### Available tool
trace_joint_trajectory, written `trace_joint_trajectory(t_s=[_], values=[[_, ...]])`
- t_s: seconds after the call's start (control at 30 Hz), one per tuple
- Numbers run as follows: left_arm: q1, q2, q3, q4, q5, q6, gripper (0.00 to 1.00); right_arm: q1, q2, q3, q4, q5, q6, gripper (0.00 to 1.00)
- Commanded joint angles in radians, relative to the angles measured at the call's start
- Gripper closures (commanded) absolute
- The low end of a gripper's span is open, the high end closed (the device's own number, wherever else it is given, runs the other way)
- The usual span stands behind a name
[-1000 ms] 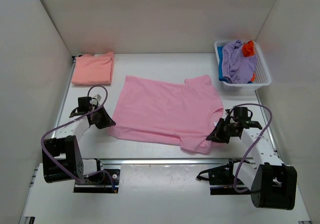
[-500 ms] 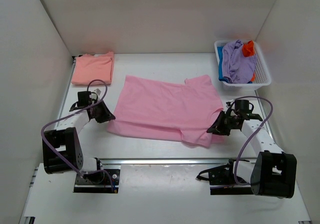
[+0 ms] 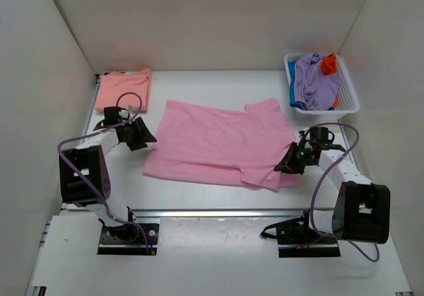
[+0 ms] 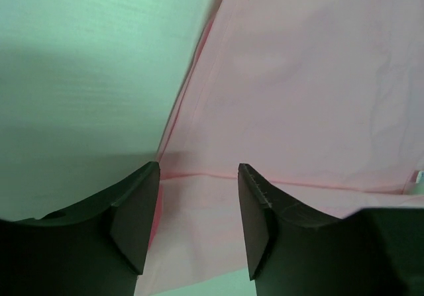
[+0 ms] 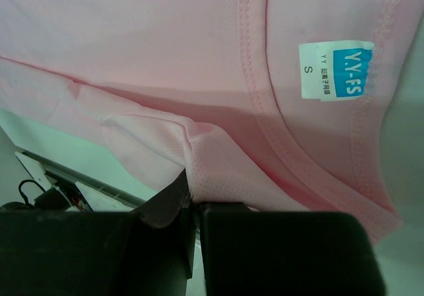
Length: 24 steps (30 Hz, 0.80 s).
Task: Fold and stack the t-shirts
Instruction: Fold the flattened tshirt in 1/3 of the way
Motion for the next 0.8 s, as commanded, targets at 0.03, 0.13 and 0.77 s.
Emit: trace_joint_trajectory(t_s=[0.03, 0.13, 0.77], values=[[0.001, -0.04, 0.055, 0.014, 0.028, 0.002, 0.38, -0.021, 0.011, 0.017, 0.065, 0.014, -0.008, 1.0], [0.007, -0.066, 0.003, 0.04, 0.04, -0.001, 0.38, -0.052, 0.021, -0.006, 0.104, -0.003, 0.007, 1.0], [-0.074, -0.213, -0.028, -0.072, 0.041, 0.052, 0.39, -0.056, -0.021, 0.035, 0.015, 0.158, -0.055, 0.48]])
